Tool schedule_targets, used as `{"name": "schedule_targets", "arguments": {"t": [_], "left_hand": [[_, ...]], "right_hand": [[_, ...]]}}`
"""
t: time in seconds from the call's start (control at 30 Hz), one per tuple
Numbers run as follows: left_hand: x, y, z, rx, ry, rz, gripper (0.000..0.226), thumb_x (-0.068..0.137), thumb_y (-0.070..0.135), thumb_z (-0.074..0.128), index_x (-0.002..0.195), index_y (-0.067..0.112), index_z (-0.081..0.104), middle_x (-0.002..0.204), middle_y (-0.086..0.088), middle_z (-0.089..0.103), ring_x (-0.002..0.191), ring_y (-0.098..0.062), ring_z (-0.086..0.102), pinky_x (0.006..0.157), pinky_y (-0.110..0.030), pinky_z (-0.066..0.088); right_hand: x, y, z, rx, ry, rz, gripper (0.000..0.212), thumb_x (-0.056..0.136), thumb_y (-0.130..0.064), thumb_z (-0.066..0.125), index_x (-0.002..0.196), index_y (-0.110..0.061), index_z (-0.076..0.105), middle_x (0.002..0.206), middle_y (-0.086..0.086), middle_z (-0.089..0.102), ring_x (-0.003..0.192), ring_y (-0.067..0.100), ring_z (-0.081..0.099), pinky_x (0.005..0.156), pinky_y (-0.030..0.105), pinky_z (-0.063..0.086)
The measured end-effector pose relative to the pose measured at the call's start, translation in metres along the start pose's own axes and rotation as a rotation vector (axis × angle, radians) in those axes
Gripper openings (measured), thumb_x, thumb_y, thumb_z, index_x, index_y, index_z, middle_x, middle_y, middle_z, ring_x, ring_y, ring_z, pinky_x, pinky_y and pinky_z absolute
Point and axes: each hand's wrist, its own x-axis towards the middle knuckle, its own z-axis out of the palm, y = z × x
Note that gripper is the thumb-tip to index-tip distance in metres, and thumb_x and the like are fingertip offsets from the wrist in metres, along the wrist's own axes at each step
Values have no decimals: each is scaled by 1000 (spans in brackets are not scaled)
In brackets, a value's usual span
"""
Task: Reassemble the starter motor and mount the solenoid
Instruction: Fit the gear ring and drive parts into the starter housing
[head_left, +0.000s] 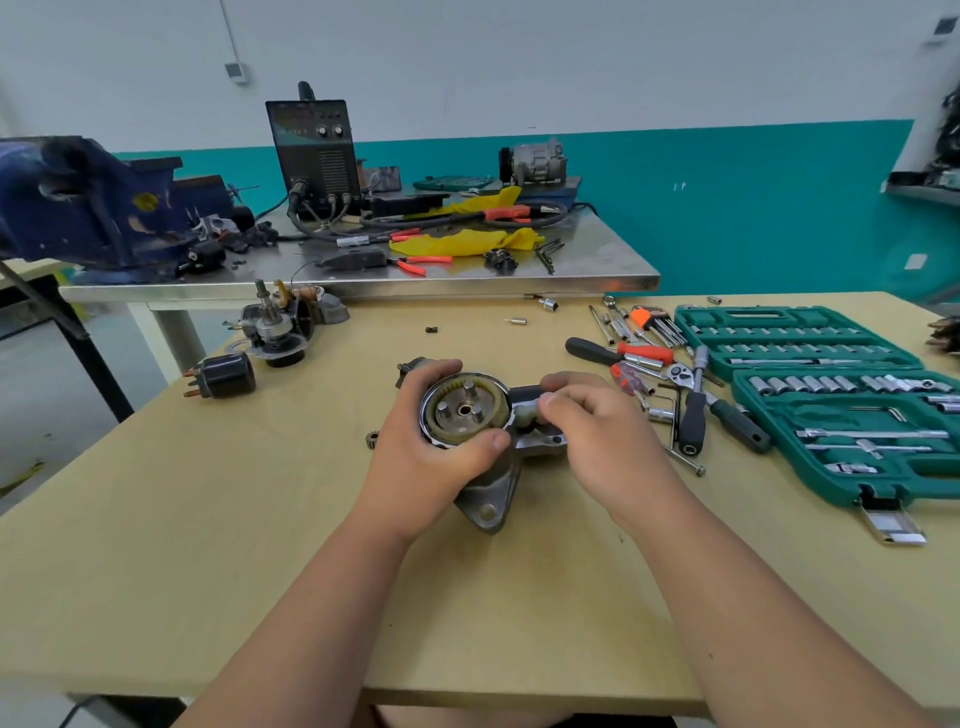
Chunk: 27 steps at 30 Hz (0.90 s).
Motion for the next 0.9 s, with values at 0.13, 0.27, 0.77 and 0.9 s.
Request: {"name": "schedule_targets", "arguments": {"t": [0.13,0.27,0.77,0.9], "left_hand": [[4,-2,-1,-14,-11,-31,67,54,48,75,116,38,52,104,29,63,100,5,62,80,-8,46],[9,-3,-1,-43,-62,-74,72,55,54,74,121,35,53,107,17,66,101,1,63,80,-12,48],[9,0,4,-146,-68,-237,37,75,29,46,105,47,58,100,15,69,96,-5,62,80,-26,44],[7,2,4,-146,-80,-232,38,75,28,46,107,45,57,101,13,69,98,-8,62,80,-27,45]], "right_hand": [[-1,-5,-4,-165,-115,-86,32,96,-27,49,68,-27,63,111,-22,51,93,-16,48,68,0,32],[5,-8,-13,-229,-173,-20,27,96,-31,50,77,-23,67,106,-20,55,92,-4,53,72,16,37],[-6,3,-14,-364,-38,-145,19,87,-36,64,69,-41,61,98,-24,53,91,-11,50,67,11,34],[-6,2,-14,-348,83,-228,6,84,-35,67,79,-34,63,96,-20,55,91,-5,53,70,10,39]]}}
